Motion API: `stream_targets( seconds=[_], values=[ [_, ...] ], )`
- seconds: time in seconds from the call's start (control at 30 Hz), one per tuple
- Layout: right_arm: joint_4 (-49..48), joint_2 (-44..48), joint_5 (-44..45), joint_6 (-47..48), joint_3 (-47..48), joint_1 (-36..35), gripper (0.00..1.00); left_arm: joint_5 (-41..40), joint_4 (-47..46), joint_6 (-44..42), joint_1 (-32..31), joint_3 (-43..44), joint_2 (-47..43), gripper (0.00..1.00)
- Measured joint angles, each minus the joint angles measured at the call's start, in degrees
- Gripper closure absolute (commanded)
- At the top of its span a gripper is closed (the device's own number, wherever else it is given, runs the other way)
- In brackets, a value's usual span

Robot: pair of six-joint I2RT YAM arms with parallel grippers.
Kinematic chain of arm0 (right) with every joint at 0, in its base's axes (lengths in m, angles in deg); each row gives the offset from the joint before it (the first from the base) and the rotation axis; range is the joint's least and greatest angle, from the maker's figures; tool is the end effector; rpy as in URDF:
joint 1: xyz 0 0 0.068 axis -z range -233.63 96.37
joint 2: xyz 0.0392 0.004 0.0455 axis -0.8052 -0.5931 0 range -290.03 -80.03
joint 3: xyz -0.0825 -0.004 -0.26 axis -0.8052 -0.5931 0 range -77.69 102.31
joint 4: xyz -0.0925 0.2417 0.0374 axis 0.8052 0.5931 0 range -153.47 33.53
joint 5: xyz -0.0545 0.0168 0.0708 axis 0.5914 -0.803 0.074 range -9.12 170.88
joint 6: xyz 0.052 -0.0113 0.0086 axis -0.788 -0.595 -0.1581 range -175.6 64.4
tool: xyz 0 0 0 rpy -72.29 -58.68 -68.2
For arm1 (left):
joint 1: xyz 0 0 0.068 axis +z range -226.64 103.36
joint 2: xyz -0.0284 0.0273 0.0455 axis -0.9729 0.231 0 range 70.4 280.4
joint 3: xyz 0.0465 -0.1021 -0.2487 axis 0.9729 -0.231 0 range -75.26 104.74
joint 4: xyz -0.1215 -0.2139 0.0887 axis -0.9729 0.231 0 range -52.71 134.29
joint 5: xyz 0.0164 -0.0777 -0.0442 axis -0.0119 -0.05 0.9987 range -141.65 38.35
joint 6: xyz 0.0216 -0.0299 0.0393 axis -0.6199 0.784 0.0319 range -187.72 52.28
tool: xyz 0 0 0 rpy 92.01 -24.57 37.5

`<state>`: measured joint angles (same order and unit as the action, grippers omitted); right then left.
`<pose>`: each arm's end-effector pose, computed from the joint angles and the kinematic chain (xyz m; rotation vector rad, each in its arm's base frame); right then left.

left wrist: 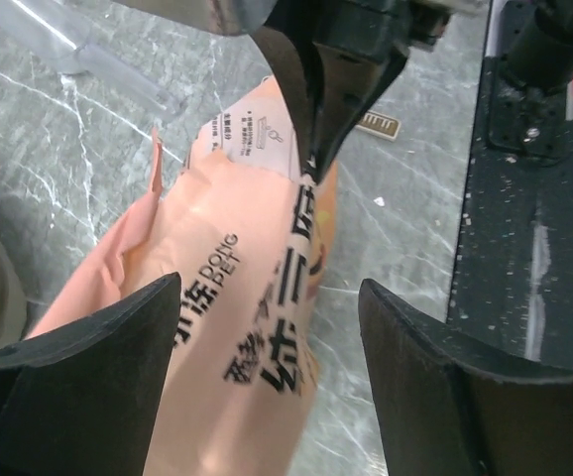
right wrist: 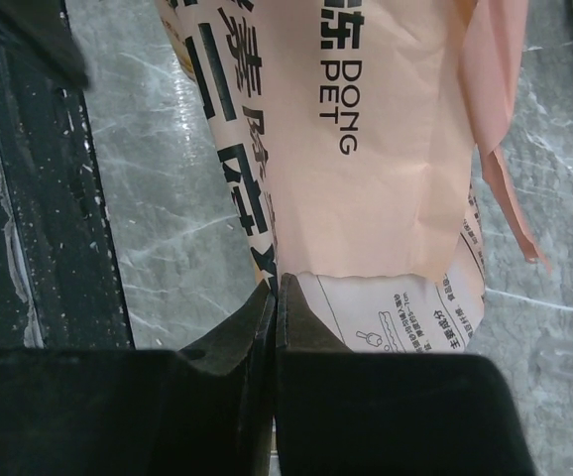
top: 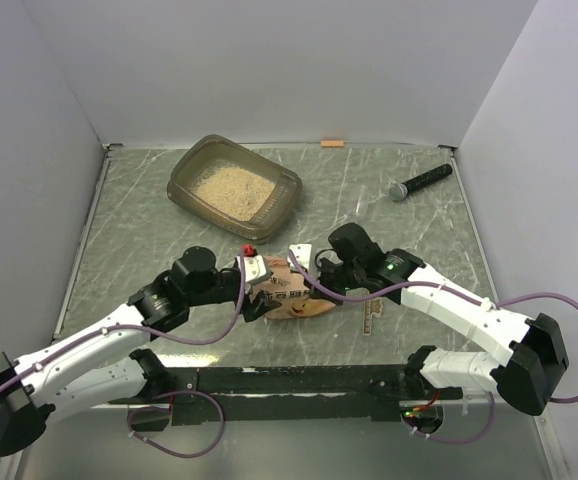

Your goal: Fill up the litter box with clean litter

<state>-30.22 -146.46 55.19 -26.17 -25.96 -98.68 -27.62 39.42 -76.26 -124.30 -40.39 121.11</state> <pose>0.1569 0.1793 0.2725 -1.6158 1.7788 0.6657 0.1282 -0.1622 0.2758 1.1696 1.5584 -0.8548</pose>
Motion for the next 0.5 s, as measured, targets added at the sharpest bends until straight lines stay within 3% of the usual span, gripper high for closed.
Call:
stream_targets(
  seconds=[0.33,0.47,0.5],
  values=[
    [-0.3,1.4,-1.0,0.0,-1.0,0.6,1.00,1.1,-3.0,-4.2,0.0,0.0,9.3,0.27],
    [-0.3,2.5,-1.5,-0.2,-1.8,0.8,1.00,1.1,-3.2,-4.9,-0.1,0.0,10.1,0.41],
    [-0.4,2.7,-1.7,-0.3,-2.0,0.9,1.00,1.0,-3.2,-5.3,-0.1,0.0,10.1,0.52]
  ],
)
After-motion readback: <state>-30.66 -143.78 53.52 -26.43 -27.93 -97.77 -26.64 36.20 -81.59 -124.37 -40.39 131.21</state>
